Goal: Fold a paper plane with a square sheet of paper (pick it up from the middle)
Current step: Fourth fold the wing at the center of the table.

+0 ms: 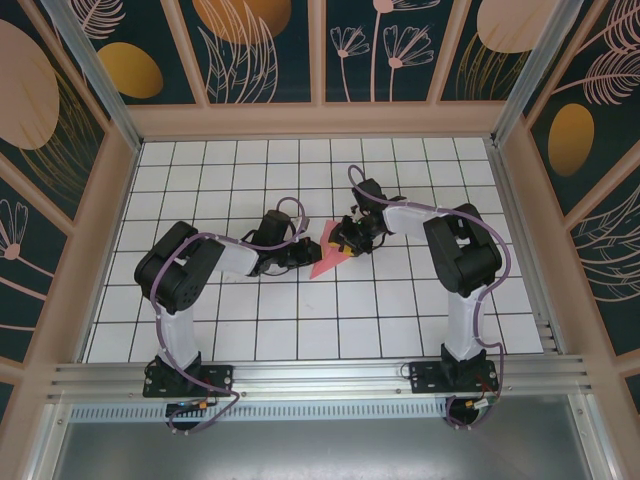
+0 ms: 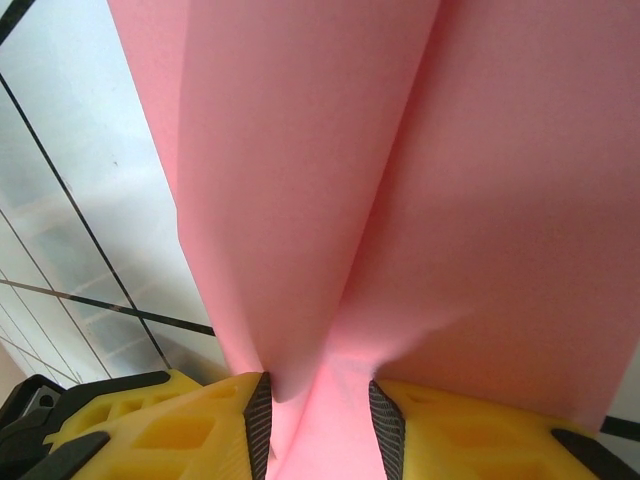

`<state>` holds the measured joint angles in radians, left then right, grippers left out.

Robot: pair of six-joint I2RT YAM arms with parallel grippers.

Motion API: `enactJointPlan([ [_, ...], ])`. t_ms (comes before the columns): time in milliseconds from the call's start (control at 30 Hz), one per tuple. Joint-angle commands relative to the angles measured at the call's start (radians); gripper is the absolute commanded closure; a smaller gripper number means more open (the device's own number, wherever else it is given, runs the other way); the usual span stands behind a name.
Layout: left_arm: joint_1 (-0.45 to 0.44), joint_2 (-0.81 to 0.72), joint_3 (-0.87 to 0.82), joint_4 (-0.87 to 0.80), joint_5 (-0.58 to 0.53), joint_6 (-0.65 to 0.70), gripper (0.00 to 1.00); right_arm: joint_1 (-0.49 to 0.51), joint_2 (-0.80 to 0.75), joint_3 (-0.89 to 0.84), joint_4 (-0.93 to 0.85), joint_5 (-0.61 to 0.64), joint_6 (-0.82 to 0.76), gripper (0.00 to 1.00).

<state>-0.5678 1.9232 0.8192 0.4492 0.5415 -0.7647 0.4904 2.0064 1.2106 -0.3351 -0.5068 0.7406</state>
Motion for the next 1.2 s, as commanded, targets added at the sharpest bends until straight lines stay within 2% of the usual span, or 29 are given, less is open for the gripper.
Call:
enactJointPlan([
  [0, 0.005, 0.018, 0.013, -0.065, -0.058, 0.014, 0.88, 0.007, 0.193, -0.075, -0.044, 0.202, -0.017, 0.62],
  [267, 0.005, 0.044, 0.026, -0.12, -0.066, 0.02, 0.91, 0.007, 0.18, -0.074, -0.031, 0.182, -0.015, 0.63],
  [667, 0.005, 0.086, 0.067, -0.261, -0.073, 0.092, 0.97, -0.007, -0.082, -0.038, 0.151, 0.045, -0.025, 0.62],
  [833, 0.005, 0.088, 0.075, -0.286, -0.087, 0.095, 0.97, -0.004, -0.148, -0.077, 0.206, 0.006, -0.064, 0.7],
  [1000, 0.005, 0.086, 0.079, -0.301, -0.108, 0.088, 0.98, 0.013, -0.126, -0.102, 0.236, -0.072, -0.144, 0.86],
  [1167, 0.005, 0.086, 0.08, -0.305, -0.12, 0.075, 0.99, 0.016, -0.09, -0.106, 0.253, -0.117, -0.193, 0.92],
])
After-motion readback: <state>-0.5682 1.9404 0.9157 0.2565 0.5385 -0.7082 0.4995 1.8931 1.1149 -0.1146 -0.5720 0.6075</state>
